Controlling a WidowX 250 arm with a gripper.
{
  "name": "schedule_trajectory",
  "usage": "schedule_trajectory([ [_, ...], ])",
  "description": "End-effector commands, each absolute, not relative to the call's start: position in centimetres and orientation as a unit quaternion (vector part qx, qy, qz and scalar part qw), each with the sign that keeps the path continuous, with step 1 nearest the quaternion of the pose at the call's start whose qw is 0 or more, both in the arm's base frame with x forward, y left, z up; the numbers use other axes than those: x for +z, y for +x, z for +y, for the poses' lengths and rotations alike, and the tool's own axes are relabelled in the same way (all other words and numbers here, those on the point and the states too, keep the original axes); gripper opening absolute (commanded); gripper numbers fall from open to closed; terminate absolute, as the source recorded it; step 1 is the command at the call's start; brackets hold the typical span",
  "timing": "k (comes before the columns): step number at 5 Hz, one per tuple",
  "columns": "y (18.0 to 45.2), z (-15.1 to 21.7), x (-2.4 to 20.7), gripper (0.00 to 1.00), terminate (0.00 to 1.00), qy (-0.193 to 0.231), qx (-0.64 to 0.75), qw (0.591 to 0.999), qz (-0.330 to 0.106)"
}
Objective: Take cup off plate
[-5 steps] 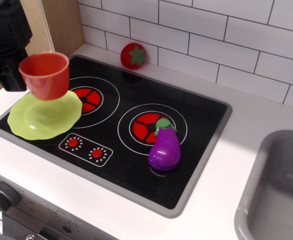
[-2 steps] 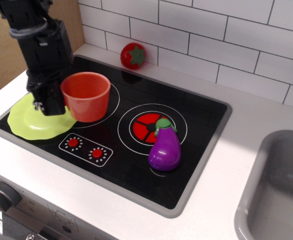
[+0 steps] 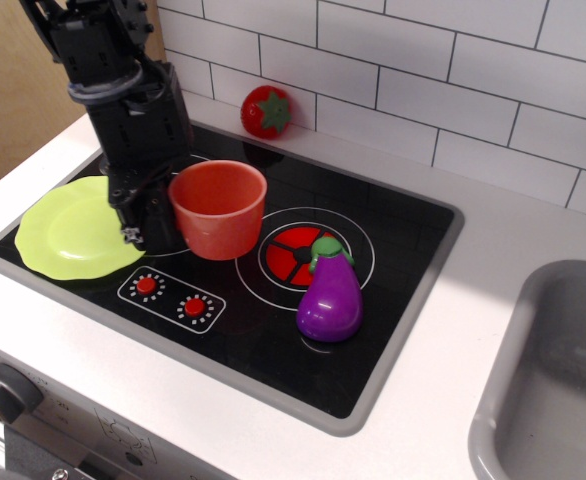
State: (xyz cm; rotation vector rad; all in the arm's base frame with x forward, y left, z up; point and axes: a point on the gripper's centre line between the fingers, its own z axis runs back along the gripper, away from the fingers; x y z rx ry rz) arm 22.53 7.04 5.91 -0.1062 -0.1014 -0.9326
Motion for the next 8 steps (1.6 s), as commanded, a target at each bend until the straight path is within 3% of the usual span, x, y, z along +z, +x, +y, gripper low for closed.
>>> schedule_trajectory([
  [1, 24.4, 6.9, 6.8, 1.00, 0.00, -0.032, -0.397, 0.913, -0.091],
  [3, 24.4, 7.8, 9.4, 1.00, 0.00, -0.011, -0.356, 0.928, -0.106],
  [4, 24.5, 8.7, 12.4, 1.00, 0.00, -0.017, -0.335, 0.935, -0.116],
  [5, 24.8, 9.5, 14.9, 1.00, 0.00, -0.011, -0.296, 0.943, -0.153],
  [7, 24.8, 9.5, 14.9, 1.00, 0.00, -0.011, -0.296, 0.943, -0.153],
  [8, 24.8, 9.5, 14.9, 1.00, 1.00, -0.011, -0.296, 0.943, -0.153],
])
